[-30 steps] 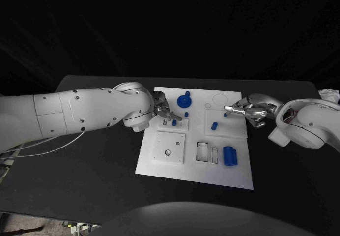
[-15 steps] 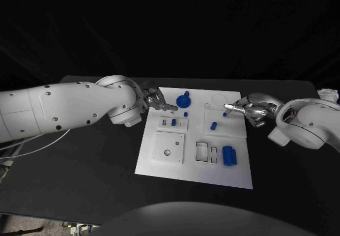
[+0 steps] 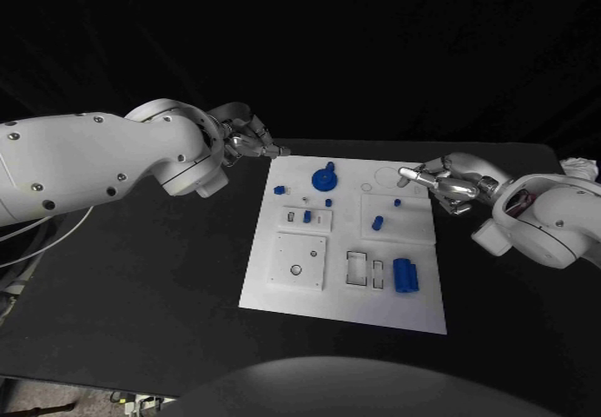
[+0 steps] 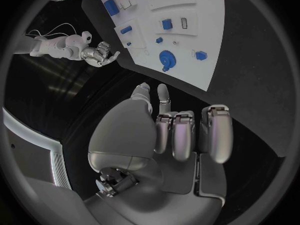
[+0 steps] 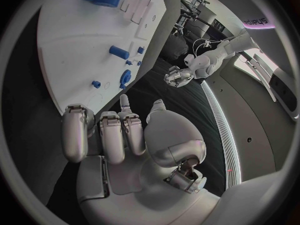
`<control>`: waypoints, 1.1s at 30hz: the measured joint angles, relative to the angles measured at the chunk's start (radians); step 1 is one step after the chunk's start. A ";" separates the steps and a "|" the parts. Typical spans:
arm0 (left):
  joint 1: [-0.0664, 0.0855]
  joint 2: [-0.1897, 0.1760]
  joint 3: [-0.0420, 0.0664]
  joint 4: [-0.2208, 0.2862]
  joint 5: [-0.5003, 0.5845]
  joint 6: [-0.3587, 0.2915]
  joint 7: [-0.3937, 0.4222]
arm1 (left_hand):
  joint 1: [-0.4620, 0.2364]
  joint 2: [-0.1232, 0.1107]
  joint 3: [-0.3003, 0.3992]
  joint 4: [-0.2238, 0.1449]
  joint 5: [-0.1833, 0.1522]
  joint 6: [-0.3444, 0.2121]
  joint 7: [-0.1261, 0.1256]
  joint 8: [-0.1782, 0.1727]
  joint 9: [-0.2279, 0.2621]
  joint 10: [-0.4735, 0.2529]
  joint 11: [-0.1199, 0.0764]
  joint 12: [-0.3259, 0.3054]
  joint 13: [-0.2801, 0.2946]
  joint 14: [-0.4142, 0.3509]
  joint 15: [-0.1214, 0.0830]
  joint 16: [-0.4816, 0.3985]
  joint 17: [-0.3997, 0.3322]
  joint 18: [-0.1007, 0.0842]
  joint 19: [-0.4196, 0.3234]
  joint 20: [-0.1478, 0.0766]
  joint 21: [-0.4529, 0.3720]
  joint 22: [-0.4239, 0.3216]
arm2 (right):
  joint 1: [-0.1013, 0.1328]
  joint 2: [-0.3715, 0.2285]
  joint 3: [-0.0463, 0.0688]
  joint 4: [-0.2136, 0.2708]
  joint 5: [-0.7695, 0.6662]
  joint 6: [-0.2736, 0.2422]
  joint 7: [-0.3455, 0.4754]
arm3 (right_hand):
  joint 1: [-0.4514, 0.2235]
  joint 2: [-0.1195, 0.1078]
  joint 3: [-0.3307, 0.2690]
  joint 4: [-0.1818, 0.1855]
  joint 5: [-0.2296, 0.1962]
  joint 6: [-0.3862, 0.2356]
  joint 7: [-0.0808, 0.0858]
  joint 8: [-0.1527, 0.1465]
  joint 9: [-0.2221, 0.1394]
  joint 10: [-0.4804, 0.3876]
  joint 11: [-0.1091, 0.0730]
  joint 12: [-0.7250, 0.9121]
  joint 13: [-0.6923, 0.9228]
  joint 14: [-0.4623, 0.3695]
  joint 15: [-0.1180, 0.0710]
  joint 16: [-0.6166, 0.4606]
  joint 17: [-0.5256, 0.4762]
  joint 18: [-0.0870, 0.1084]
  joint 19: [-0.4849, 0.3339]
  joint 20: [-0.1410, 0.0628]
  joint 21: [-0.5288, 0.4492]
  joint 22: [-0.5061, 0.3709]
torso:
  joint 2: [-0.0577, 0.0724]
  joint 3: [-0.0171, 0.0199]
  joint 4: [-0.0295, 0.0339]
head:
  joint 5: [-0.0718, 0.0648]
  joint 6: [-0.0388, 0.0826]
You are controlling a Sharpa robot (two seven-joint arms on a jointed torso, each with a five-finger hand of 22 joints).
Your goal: Assemble the parts on the task board
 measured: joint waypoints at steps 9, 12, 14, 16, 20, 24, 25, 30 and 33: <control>-0.001 0.078 -0.004 -0.102 -0.034 0.045 -0.079 | 0.021 0.005 0.000 0.000 0.091 -0.045 0.010 -0.005 -0.006 0.000 0.000 0.000 0.000 0.000 0.000 0.000 0.000 0.000 0.000 0.000 0.006 0.000 | 0.002 -0.010 0.000 0.009 0.004 -0.019 0.032 | 0.023 0.004 -0.011 0.000 0.124 0.004 -0.004 0.000 0.011 0.000 0.000 0.000 0.001 0.000 0.000 0.000 0.000 0.000 0.031 -0.008 0.030 0.000 | 0.000 -0.0007 0.0000 | -0.003 0.000; -0.008 0.093 -0.004 -0.124 -0.049 0.061 -0.096 | 0.045 0.002 0.002 -0.002 0.092 -0.060 0.013 -0.005 -0.006 0.000 0.000 0.000 0.000 0.000 0.000 0.000 0.000 0.000 0.000 0.000 0.001 0.000 | 0.002 -0.011 0.000 0.012 0.005 -0.021 0.036 | 0.029 0.002 -0.011 0.000 0.137 0.004 -0.005 -0.005 0.013 0.000 0.000 0.000 0.001 0.000 0.000 0.000 0.000 0.000 0.031 -0.008 0.030 0.000 | 0.000 -0.0008 -0.0002 | -0.005 0.000; -0.014 0.103 -0.005 -0.139 -0.061 0.076 -0.108 | 0.072 0.000 0.007 -0.007 0.102 -0.079 0.017 -0.013 -0.007 0.002 0.003 0.000 0.000 0.000 0.000 0.000 0.000 0.000 0.000 0.000 -0.009 0.000 | 0.002 -0.013 0.000 0.014 0.005 -0.021 0.038 | 0.038 0.003 -0.011 0.000 0.158 -0.005 -0.006 -0.005 0.016 0.000 0.000 0.000 0.002 0.000 0.000 0.000 0.000 0.000 0.031 -0.008 0.030 0.000 | 0.001 0.0000 -0.0003 | -0.005 0.000; -0.019 0.111 -0.005 -0.150 -0.071 0.092 -0.118 | 0.087 -0.005 0.008 -0.006 0.100 -0.095 0.026 -0.018 -0.011 0.001 0.014 0.000 0.000 0.000 0.005 0.000 0.000 0.000 0.000 0.000 -0.020 0.000 | 0.002 -0.014 0.000 0.015 0.005 -0.021 0.039 | 0.043 0.005 -0.011 0.000 0.174 -0.005 -0.006 -0.005 0.018 0.000 0.000 0.000 0.003 0.000 0.000 0.000 0.000 0.000 0.031 -0.008 0.030 0.000 | 0.001 0.0003 -0.0002 | -0.006 0.000; -0.031 0.121 -0.005 -0.170 -0.095 0.128 -0.132 | 0.160 -0.010 0.030 -0.015 0.026 -0.171 0.059 -0.078 -0.059 0.004 0.036 0.000 0.000 0.000 0.026 0.000 0.000 0.000 0.000 0.015 -0.041 0.000 | 0.002 -0.015 0.000 0.016 0.006 -0.021 0.041 | 0.046 0.008 -0.011 0.000 0.175 -0.008 -0.009 -0.008 0.018 0.000 0.000 0.001 0.002 0.000 0.000 0.000 0.000 0.000 0.031 -0.008 0.030 0.000 | 0.000 0.0006 0.0005 | -0.007 0.000; -0.047 0.121 -0.006 -0.179 -0.136 0.153 -0.122 | 0.278 -0.059 0.164 -0.021 -0.189 -0.206 0.076 -0.154 -0.152 0.003 0.043 0.000 0.000 -0.001 0.033 0.000 0.000 0.000 0.002 0.024 -0.042 0.000 | 0.002 -0.018 0.000 0.017 0.006 -0.021 0.041 | 0.050 0.006 -0.011 0.000 0.179 -0.012 -0.006 -0.009 0.018 0.000 0.000 0.003 0.002 0.000 0.000 0.000 0.000 0.000 0.031 -0.008 0.030 0.001 | 0.000 0.0006 0.0012 | -0.007 0.000; -0.049 0.119 -0.006 -0.179 -0.147 0.157 -0.115 | 0.298 -0.079 0.201 -0.016 -0.208 -0.206 0.077 -0.175 -0.181 0.002 0.045 0.000 0.000 0.002 0.036 0.000 0.000 0.000 0.002 0.031 -0.042 0.000 | 0.002 -0.018 0.000 0.018 0.006 -0.021 0.041 | 0.051 0.005 -0.011 0.000 0.179 -0.012 -0.006 -0.009 0.018 0.000 0.000 0.003 0.002 0.000 0.000 0.000 0.000 0.000 0.031 -0.008 0.030 0.001 | 0.000 0.0006 0.0012 | -0.007 0.000; -0.064 0.110 -0.006 -0.179 -0.220 0.166 -0.057 | 0.303 -0.144 0.268 -0.005 -0.224 -0.161 0.066 -0.227 -0.284 0.002 0.045 0.000 0.000 0.003 0.037 0.000 0.000 0.000 0.001 0.031 -0.035 0.000 | 0.002 -0.020 0.000 0.018 0.006 -0.020 0.041 | 0.053 0.002 -0.011 0.000 0.179 -0.019 -0.006 -0.013 0.018 0.000 0.000 0.003 0.002 0.000 0.000 0.000 0.000 0.000 0.030 -0.008 0.030 0.001 | -0.001 0.0006 0.0018 | -0.004 0.000; -0.076 0.105 -0.006 -0.179 -0.273 0.166 -0.017 | 0.288 -0.160 0.268 -0.005 -0.215 -0.132 0.069 -0.241 -0.316 0.002 0.045 0.000 0.000 0.003 0.037 0.000 0.000 0.000 0.001 0.031 -0.034 0.000 | 0.002 -0.022 0.000 0.019 0.006 -0.020 0.042 | 0.054 0.001 -0.011 0.000 0.179 -0.019 -0.006 -0.013 0.018 0.000 0.000 0.003 0.002 0.000 0.000 0.000 0.000 0.000 0.030 -0.008 0.030 0.001 | -0.001 0.0004 0.0022 | -0.002 0.000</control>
